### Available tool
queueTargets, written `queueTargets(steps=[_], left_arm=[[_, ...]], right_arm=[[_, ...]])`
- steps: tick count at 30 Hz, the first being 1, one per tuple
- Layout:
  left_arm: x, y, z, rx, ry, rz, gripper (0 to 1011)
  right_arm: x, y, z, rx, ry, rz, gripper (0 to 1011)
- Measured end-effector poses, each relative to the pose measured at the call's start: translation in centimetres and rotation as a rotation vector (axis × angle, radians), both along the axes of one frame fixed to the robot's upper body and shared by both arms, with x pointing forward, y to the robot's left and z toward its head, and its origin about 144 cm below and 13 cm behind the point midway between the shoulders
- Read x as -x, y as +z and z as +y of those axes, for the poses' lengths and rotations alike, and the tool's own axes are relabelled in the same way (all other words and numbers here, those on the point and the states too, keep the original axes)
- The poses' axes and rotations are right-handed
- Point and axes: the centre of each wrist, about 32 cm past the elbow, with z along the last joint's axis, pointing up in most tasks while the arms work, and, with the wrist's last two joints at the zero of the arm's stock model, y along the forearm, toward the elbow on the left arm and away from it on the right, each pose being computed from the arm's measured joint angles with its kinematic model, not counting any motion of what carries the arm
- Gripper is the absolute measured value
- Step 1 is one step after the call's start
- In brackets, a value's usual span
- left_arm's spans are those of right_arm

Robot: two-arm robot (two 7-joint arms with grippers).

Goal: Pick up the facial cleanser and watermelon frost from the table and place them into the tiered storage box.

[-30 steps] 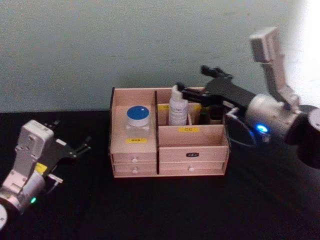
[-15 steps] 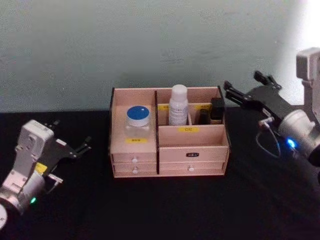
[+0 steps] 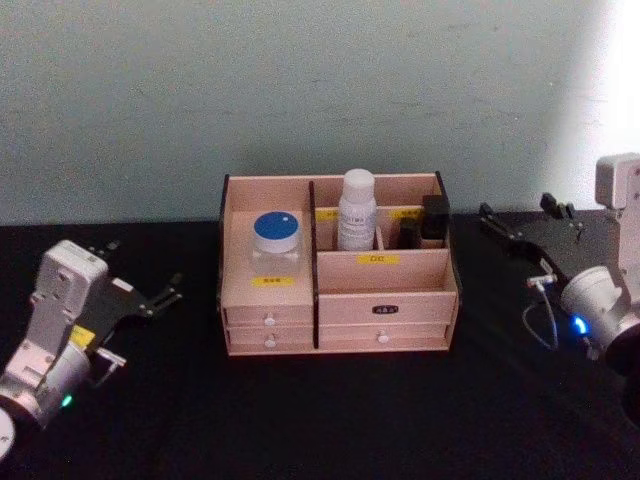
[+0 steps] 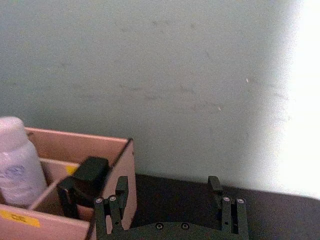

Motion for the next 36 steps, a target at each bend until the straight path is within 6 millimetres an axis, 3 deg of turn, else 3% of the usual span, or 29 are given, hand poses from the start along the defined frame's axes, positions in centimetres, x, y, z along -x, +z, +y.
queueTargets(steps=[12, 36], left_arm=[[0.0, 0.0, 0.0, 0.000, 0.000, 0.000, 1001], [0.0, 0.0, 0.0, 0.000, 0.000, 0.000, 1002]], right_arm=[[-0.3, -2.3, 0.1, 0.008, -0.042, 0.068, 1000], [-0.3, -2.1, 0.1, 0.008, -0.037, 0.061, 1000]])
